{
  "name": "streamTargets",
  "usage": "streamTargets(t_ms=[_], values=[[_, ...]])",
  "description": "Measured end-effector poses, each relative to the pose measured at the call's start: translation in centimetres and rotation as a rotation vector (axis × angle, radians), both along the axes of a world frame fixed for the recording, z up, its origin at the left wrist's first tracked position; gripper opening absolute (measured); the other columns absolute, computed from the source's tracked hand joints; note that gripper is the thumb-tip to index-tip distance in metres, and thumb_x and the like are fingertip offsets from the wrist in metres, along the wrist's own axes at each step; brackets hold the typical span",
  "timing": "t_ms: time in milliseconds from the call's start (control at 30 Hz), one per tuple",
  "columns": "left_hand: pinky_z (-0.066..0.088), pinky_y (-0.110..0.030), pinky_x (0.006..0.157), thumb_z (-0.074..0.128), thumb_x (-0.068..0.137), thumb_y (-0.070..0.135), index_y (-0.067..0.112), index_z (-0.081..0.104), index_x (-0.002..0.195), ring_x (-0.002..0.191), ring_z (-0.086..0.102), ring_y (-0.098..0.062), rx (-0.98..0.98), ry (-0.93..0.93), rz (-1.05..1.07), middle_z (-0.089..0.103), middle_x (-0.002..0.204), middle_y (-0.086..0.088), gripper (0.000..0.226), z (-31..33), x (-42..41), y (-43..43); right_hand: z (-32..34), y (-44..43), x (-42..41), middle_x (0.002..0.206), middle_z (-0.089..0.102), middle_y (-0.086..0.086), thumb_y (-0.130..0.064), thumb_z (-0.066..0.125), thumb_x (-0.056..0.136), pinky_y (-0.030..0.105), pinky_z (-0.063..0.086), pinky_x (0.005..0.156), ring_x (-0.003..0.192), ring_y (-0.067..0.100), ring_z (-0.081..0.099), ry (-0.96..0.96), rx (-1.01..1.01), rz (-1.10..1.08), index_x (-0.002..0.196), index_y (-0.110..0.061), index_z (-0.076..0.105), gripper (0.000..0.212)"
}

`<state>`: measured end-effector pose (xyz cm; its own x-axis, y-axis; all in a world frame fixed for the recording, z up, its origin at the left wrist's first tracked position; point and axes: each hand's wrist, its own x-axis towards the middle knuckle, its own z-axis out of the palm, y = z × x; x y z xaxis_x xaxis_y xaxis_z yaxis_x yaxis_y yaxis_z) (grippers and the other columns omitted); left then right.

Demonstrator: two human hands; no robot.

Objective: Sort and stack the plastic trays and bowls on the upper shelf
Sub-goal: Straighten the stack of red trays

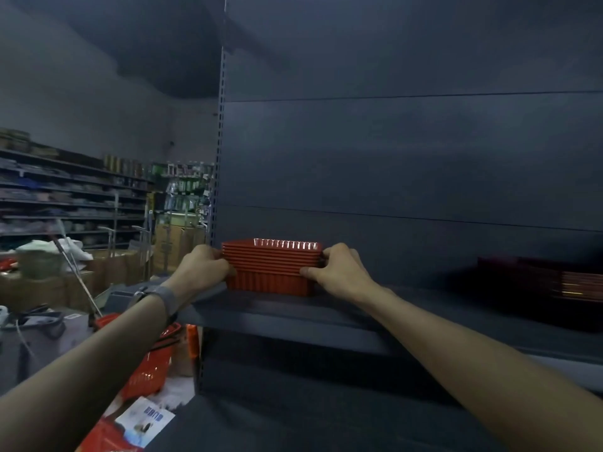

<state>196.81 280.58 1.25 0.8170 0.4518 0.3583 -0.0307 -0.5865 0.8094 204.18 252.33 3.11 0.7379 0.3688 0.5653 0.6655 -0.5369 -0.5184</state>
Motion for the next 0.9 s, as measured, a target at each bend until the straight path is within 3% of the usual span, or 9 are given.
streamTargets(t_ms=[33,133,267,367,533,700,833,900], values=[[0.060,-0.045,0.097,0.074,0.055,0.033,0.023,0.084,0.081,0.096,0.076,-0.025,-0.026,-0.009,-0.008,0.082,0.088,-0.001,0.029,-0.2,0.5,1.0,0.0,0.6,0.1,0.092,0.075,-0.007,-0.034,0.082,0.090,0.003,0.050,0.068,0.084,0.002,0.069,-0.003,-0.005,0.004,0.098,-0.019,0.077,0.018],[0.061,-0.049,0.096,0.071,0.042,0.037,0.022,0.084,0.082,0.096,0.076,-0.028,-0.085,-0.030,-0.050,0.082,0.089,-0.003,0.045,-1.4,3.3,4.9,-0.1,2.8,0.7,0.101,0.076,-0.002,-0.037,0.082,0.090,0.019,0.057,0.084,0.092,0.009,0.072,-0.007,-0.014,0.011,0.102,-0.016,0.077,0.025],[0.063,-0.051,0.087,0.063,0.050,0.022,0.006,0.080,0.073,0.089,0.074,-0.034,-0.132,-0.076,-0.022,0.079,0.082,-0.012,0.033,-1.3,2.6,4.7,-0.6,5.4,1.4,0.109,0.073,0.002,-0.048,0.082,0.086,0.033,0.059,0.096,0.099,0.016,0.071,-0.023,-0.017,-0.014,0.108,-0.017,0.076,0.038],[0.061,-0.054,0.087,0.056,0.052,0.013,0.002,0.075,0.072,0.089,0.074,-0.040,-0.189,-0.126,-0.030,0.077,0.081,-0.017,0.030,-1.1,1.3,3.4,-0.6,6.6,1.6,0.110,0.072,0.003,-0.047,0.081,0.087,0.031,0.059,0.096,0.102,0.017,0.070,-0.028,-0.026,-0.003,0.111,-0.015,0.076,0.040],[0.054,-0.040,0.078,0.051,0.056,0.010,0.002,0.071,0.081,0.079,0.067,-0.031,-0.230,-0.170,-0.051,0.071,0.076,-0.015,0.032,-1.3,0.4,2.1,-0.6,7.3,1.8,0.112,0.073,0.004,-0.050,0.081,0.086,0.036,0.059,0.099,0.104,0.020,0.070,-0.029,-0.041,-0.019,0.111,-0.016,0.076,0.042],[0.061,-0.054,0.093,0.057,0.057,0.019,0.007,0.074,0.092,0.095,0.074,-0.040,-0.171,-0.109,-0.048,0.079,0.091,-0.016,0.040,-2.0,1.2,3.7,-1.0,7.3,1.4,0.115,0.072,0.002,-0.054,0.076,0.088,0.039,0.059,0.100,0.106,0.020,0.070,-0.035,-0.045,-0.015,0.116,-0.018,0.074,0.045],[0.060,-0.050,0.092,0.062,0.058,0.025,0.012,0.078,0.087,0.097,0.073,-0.041,-0.183,-0.096,0.029,0.079,0.091,-0.013,0.036,-1.0,-0.6,1.7,-0.9,7.1,1.1,0.114,0.072,0.001,-0.058,0.072,0.087,0.042,0.060,0.098,0.105,0.020,0.070,-0.015,-0.059,-0.025,0.113,-0.020,0.074,0.046],[0.057,-0.042,0.094,0.061,0.072,0.028,0.012,0.077,0.094,0.097,0.070,-0.035,-0.141,-0.092,0.099,0.077,0.097,-0.012,0.031,-0.5,-1.9,0.1,-0.7,6.8,0.8,0.112,0.071,0.001,-0.057,0.066,0.088,0.044,0.060,0.097,0.102,0.021,0.070,0.006,-0.063,-0.037,0.111,-0.021,0.072,0.043]])
